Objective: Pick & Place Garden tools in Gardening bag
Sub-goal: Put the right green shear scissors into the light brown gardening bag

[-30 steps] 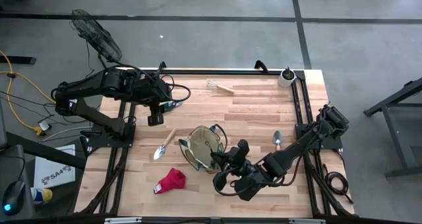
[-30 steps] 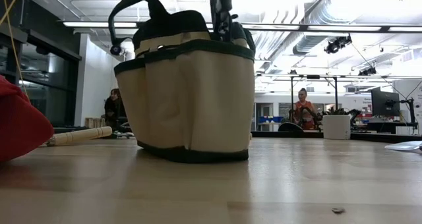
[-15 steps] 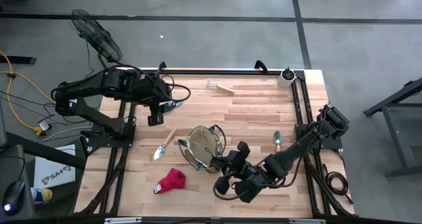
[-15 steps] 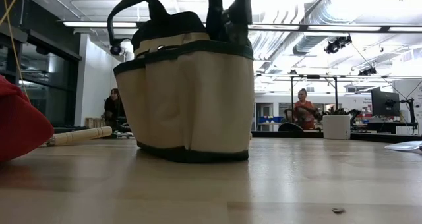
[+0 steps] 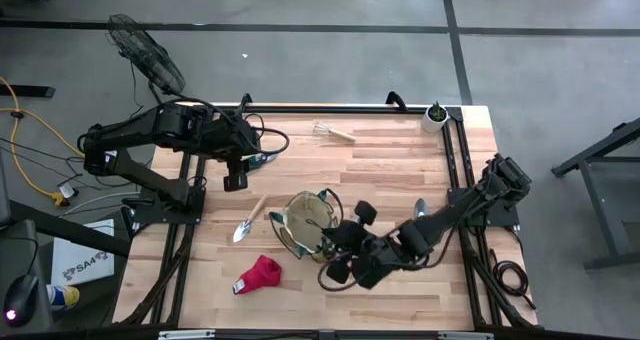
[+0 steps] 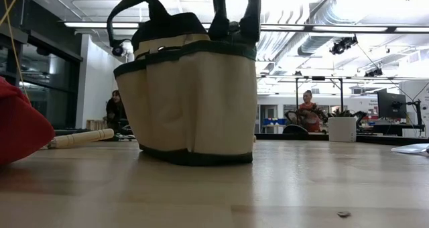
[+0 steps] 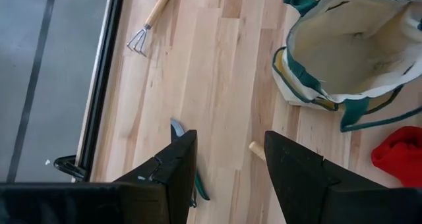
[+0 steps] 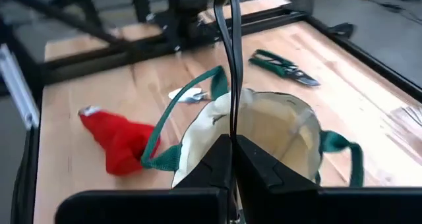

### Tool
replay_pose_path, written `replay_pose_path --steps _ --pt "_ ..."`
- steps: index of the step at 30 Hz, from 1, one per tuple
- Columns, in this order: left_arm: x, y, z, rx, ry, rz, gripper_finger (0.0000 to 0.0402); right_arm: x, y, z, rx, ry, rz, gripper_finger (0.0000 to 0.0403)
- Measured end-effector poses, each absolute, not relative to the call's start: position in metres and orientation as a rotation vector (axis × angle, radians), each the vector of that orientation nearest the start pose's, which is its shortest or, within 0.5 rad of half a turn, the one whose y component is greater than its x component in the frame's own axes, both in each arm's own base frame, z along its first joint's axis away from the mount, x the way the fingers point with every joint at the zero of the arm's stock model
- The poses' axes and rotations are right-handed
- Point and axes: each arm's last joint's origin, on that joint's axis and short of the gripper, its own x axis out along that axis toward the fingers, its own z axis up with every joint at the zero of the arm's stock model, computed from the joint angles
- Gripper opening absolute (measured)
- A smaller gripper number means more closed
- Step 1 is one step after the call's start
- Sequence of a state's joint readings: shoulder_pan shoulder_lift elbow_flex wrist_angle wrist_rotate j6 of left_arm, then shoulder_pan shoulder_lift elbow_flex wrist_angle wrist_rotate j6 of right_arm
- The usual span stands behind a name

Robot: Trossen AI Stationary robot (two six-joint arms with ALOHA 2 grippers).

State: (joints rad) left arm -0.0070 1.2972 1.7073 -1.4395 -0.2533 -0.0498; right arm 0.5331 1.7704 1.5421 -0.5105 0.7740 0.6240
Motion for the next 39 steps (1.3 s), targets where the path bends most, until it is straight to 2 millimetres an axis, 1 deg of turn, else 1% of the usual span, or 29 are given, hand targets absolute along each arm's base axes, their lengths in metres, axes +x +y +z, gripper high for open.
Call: replay_pose_path --steps 6,9,12,18,23,31,34,39 --pt "0.199 0.006 0.428 0.083 1.017 0.239 0.0170 0.361 0.161 0.308 0.075 0.568 -0.219 0.0004" --pt "0.199 0.005 0.428 0.080 1.018 0.234 0.0170 0.366 0.155 0.309 0.047 0.578 -0.135 0.0004" --pt "0.199 0.005 0.428 0.074 1.018 0.222 0.0170 0.368 0.154 0.315 0.034 0.550 -0.075 0.0004" --pt "0.199 0.005 0.428 0.068 1.019 0.212 0.0170 0.360 0.154 0.330 0.024 0.511 -0.031 0.0004" --pt "0.199 0.004 0.428 0.061 1.020 0.200 0.0170 0.359 0.156 0.331 0.045 0.524 0.068 0.0004" --pt "0.199 0.003 0.428 0.043 1.020 0.169 0.0170 0.360 0.158 0.333 0.026 0.519 0.139 0.0004" --pt "0.200 0.003 0.428 0.035 1.014 0.171 0.0170 0.361 0.153 0.332 0.023 0.531 0.131 0.0004" --pt "0.204 0.002 0.431 -0.017 0.957 0.155 0.0170 0.362 0.139 0.326 0.024 0.614 0.112 0.0004"
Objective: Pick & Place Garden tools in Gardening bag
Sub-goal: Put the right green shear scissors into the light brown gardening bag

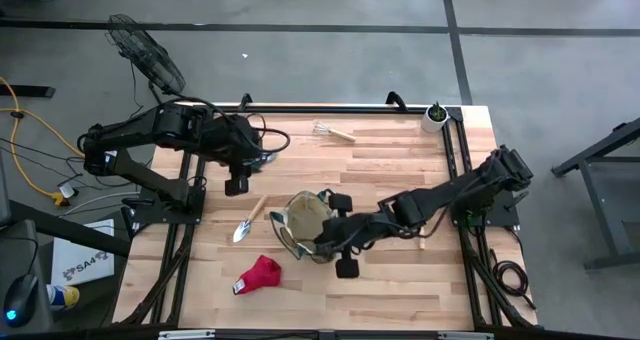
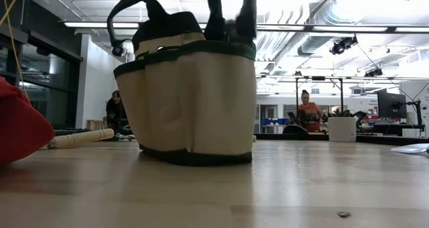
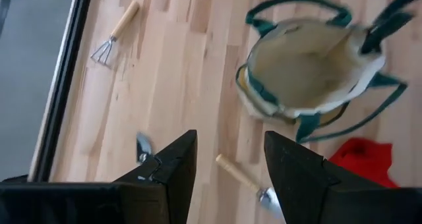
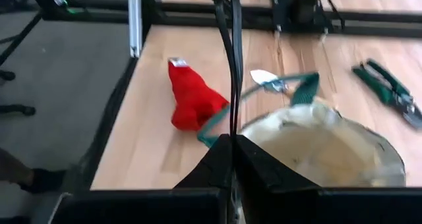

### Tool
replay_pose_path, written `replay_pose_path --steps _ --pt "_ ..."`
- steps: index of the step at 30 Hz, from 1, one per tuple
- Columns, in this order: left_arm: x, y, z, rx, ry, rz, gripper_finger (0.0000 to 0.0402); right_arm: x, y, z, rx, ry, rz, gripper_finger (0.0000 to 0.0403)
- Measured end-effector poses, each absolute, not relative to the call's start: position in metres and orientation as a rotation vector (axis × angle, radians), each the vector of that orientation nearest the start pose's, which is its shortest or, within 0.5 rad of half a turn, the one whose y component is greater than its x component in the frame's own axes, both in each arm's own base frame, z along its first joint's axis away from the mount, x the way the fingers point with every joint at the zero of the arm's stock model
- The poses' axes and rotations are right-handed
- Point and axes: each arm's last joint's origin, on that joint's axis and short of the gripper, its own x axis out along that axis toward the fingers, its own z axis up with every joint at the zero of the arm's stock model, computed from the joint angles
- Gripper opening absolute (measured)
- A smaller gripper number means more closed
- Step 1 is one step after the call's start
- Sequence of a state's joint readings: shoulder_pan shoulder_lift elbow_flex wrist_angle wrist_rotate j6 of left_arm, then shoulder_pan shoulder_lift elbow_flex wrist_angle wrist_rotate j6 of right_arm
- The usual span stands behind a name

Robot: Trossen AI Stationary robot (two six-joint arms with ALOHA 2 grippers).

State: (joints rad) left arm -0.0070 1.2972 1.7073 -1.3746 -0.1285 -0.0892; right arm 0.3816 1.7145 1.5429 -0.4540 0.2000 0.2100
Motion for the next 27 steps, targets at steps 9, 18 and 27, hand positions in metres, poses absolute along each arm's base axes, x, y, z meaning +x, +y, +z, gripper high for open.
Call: replay_pose_path --steps 9,18,27 --pt "0.214 0.002 0.439 -0.108 0.825 0.158 0.0170 0.361 0.124 0.318 0.018 0.714 0.081 0.0004" --pt "0.223 -0.001 0.448 -0.219 0.702 0.088 0.0170 0.366 0.113 0.317 -0.083 0.714 0.229 0.0004" --pt "0.232 -0.002 0.460 -0.247 0.548 0.051 0.0170 0.372 0.101 0.319 -0.130 0.681 0.349 0.0004"
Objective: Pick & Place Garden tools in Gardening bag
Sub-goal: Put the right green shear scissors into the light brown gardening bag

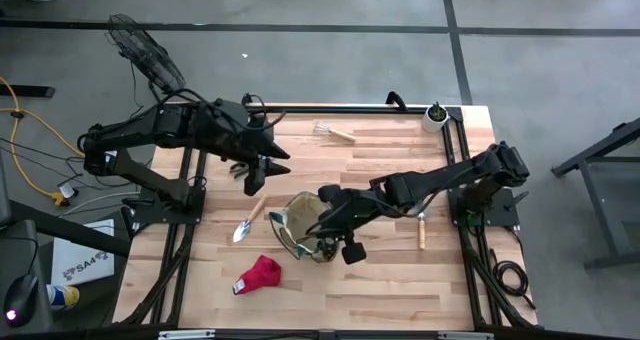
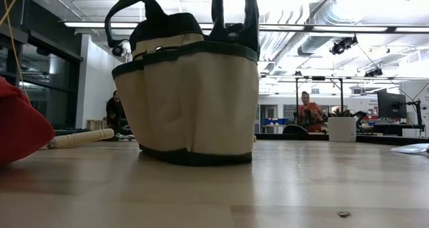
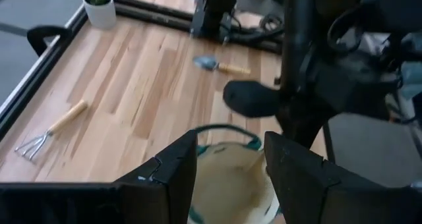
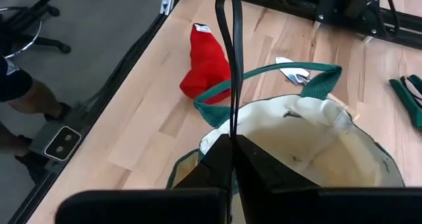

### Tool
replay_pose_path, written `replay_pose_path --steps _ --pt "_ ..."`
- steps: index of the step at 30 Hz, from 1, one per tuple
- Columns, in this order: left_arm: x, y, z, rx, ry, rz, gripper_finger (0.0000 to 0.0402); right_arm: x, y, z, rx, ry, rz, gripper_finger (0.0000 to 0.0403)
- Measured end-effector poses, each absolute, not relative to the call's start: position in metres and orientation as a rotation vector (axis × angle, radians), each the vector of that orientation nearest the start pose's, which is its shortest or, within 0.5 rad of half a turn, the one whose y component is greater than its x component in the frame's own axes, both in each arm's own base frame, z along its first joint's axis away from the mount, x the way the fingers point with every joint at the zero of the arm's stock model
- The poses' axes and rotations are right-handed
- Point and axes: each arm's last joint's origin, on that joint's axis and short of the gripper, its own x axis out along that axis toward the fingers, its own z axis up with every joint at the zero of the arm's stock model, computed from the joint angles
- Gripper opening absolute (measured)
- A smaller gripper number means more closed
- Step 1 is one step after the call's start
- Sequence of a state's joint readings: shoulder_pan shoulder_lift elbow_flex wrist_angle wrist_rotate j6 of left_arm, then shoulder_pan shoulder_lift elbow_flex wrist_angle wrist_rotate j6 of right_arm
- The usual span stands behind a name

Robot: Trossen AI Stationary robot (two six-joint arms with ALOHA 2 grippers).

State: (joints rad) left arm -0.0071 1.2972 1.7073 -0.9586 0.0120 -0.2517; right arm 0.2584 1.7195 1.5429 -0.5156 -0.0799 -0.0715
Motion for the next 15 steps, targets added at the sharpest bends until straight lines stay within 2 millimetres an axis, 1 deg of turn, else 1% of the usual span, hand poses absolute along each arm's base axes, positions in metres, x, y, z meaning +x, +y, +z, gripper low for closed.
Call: replay_pose_path --steps 3,7,9,12,15 --pt "0.2340 -0.0019 0.4618 -0.258 0.523 0.050 0.0170 0.3718 0.1010 0.3190 -0.116 0.683 0.346 0.0004" --pt "0.2346 -0.0020 0.4603 -0.257 0.536 0.051 0.0170 0.3714 0.1021 0.3189 -0.100 0.687 0.340 0.0004" --pt "0.2344 -0.0020 0.4600 -0.255 0.540 0.051 0.0170 0.3717 0.1016 0.3187 -0.089 0.689 0.306 0.0006" --pt "0.2341 -0.0022 0.4595 -0.257 0.547 0.046 0.0170 0.3711 0.1023 0.3185 -0.090 0.694 0.274 0.0021" --pt "0.2339 -0.0023 0.4593 -0.257 0.550 0.044 0.0170 0.3712 0.1024 0.3185 -0.066 0.696 0.266 0.0049"
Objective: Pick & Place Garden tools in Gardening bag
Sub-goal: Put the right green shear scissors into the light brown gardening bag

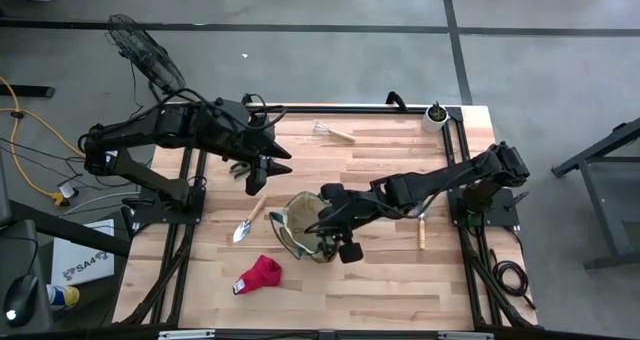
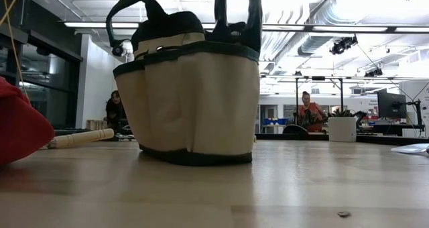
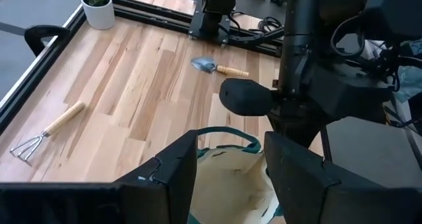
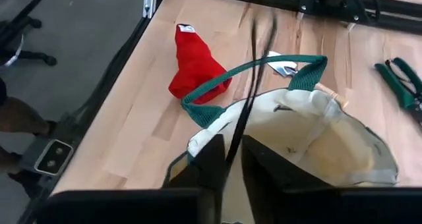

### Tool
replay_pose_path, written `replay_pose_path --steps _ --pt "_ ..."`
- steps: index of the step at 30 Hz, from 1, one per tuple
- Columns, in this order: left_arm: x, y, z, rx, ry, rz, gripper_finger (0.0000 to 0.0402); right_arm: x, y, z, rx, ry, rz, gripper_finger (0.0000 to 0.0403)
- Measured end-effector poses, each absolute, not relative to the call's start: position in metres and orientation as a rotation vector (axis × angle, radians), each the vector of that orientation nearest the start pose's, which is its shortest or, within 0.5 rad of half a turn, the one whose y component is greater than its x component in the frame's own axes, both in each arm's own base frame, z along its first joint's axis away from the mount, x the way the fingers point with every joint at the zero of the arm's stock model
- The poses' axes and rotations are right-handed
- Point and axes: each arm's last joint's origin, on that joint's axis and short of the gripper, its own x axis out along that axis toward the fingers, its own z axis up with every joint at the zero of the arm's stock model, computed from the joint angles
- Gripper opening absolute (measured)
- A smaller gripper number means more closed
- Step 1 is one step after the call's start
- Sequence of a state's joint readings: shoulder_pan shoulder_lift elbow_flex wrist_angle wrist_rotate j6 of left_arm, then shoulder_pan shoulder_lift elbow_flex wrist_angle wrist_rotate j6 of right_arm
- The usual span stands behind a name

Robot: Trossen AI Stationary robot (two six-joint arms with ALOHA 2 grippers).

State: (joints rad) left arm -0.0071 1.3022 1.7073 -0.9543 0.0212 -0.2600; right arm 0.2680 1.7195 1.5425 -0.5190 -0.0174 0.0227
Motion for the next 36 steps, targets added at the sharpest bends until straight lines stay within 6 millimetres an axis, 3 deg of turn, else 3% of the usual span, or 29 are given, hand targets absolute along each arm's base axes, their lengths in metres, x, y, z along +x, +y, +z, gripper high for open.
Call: replay_pose_path --steps 8,12,17,23,29,36 --pt "0.231 -0.003 0.454 -0.261 0.615 0.035 0.0170 0.371 0.102 0.319 0.079 0.713 0.198 0.0165" --pt "0.228 -0.003 0.450 -0.241 0.665 0.035 0.0170 0.365 0.104 0.321 0.196 0.748 0.159 0.0201" --pt "0.226 -0.003 0.449 -0.217 0.687 0.030 0.0170 0.348 0.114 0.325 0.273 0.822 0.100 0.0204" --pt "0.226 -0.003 0.448 -0.176 0.693 0.016 0.0170 0.329 0.134 0.321 0.236 0.899 0.007 0.0198" --pt "0.226 -0.003 0.448 -0.155 0.693 0.009 0.0170 0.326 0.141 0.320 0.195 0.838 -0.117 0.0197" --pt "0.226 -0.003 0.446 -0.141 0.712 0.005 0.0170 0.329 0.144 0.316 0.246 0.841 -0.136 0.0197"
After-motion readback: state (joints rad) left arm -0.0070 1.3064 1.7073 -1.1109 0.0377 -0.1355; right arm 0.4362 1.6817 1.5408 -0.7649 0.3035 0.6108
